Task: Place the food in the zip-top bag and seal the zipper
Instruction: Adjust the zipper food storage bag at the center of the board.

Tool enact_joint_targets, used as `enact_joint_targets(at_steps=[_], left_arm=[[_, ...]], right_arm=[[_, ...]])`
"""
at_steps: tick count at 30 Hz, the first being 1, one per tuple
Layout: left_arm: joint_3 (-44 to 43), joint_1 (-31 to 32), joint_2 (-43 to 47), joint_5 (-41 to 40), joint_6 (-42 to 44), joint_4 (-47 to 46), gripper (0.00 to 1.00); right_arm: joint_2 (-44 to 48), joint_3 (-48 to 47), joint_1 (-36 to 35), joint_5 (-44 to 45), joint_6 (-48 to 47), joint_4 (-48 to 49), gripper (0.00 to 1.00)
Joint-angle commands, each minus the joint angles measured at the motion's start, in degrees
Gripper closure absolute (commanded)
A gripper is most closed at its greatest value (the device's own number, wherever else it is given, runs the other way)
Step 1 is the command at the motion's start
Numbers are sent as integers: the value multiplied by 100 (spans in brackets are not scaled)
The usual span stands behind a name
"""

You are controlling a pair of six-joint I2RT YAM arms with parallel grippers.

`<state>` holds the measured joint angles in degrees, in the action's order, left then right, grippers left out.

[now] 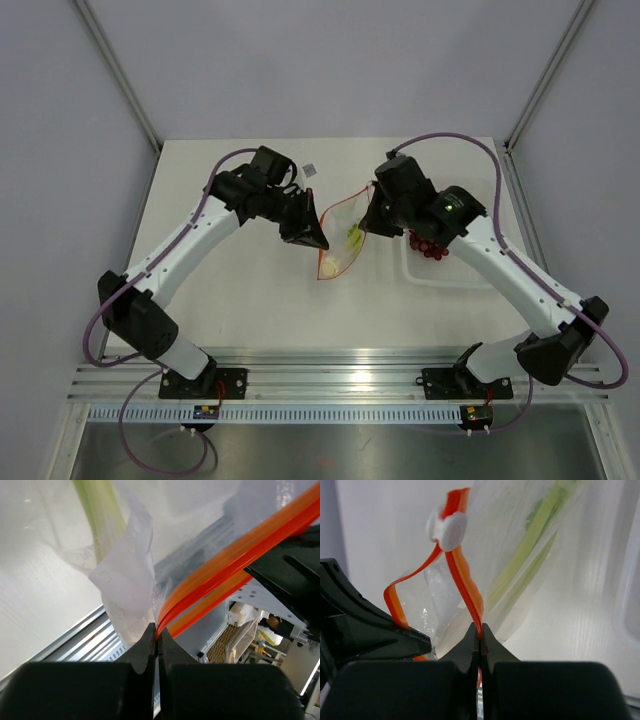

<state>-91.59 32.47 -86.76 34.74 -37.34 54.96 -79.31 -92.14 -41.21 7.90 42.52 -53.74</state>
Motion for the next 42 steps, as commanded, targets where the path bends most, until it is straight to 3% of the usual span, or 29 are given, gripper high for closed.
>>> enact_joint_targets(at_steps=[1,6,8,9,12,16,22,26,32,42], left_arm=[[484,-12,-289,129,-10,-214,100],[125,-74,-122,138,-36,-82,100],[36,-83,-78,164,-176,-99,100],[45,-83,-60,225,-238,-143,100],[403,-83,54,497,-624,-555,100],[712,-83,98,700,-950,-925,100],[888,-100,142,867,-1135,-1224,100],[924,-162,203,947,-1144,-1242,100],[994,-223,282,999,-1144,-1286,100],[1073,-241,335,1044,-1249,-1400,100]], right_arm=[[-295,670,-1,62,151,188,100],[-121,619,-1,220,169,109,100],[-6,548,-1,256,107,30,96],[12,469,-1,238,98,-14,84],[99,451,-45,116,-33,-93,66],[144,162,-413,501,-226,-453,49],[-6,-401,-1002,897,-464,-963,52],[38,150,-1187,390,-552,-631,59],[205,1048,-1223,-297,-649,117,59],[-6,1409,-1381,-632,-711,601,62]])
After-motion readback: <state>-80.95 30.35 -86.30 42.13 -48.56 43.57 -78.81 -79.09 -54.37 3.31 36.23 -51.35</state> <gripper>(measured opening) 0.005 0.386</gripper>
